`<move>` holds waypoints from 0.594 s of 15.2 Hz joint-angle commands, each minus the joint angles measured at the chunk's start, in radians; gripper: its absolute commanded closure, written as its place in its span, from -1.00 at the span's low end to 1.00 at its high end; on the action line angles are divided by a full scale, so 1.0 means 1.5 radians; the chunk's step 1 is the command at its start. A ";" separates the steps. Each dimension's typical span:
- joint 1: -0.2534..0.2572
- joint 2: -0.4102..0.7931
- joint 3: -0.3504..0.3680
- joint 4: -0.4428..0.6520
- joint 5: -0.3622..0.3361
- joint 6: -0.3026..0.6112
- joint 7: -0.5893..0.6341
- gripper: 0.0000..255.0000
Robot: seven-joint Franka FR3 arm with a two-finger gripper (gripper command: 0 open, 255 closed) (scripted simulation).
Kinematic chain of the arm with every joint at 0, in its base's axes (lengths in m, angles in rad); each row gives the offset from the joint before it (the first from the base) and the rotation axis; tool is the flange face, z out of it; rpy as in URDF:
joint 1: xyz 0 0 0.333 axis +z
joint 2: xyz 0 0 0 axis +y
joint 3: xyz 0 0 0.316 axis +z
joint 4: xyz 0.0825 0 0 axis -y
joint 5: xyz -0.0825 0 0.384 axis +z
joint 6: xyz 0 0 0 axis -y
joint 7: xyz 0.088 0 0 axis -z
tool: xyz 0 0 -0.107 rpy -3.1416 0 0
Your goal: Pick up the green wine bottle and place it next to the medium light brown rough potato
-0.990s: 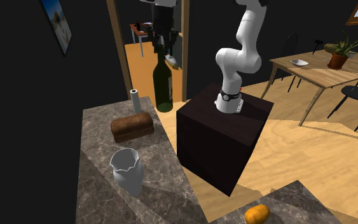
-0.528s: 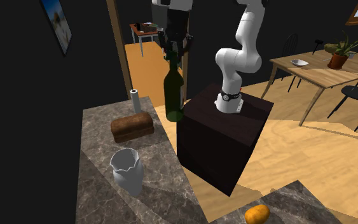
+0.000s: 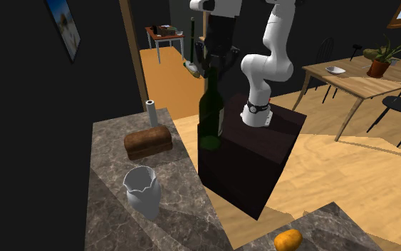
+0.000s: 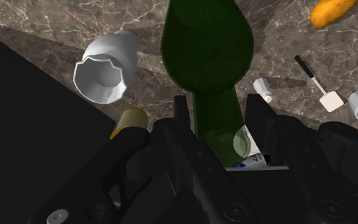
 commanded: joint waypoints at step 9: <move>0.049 0.109 0.105 0.107 0.010 -0.004 0.150 1.00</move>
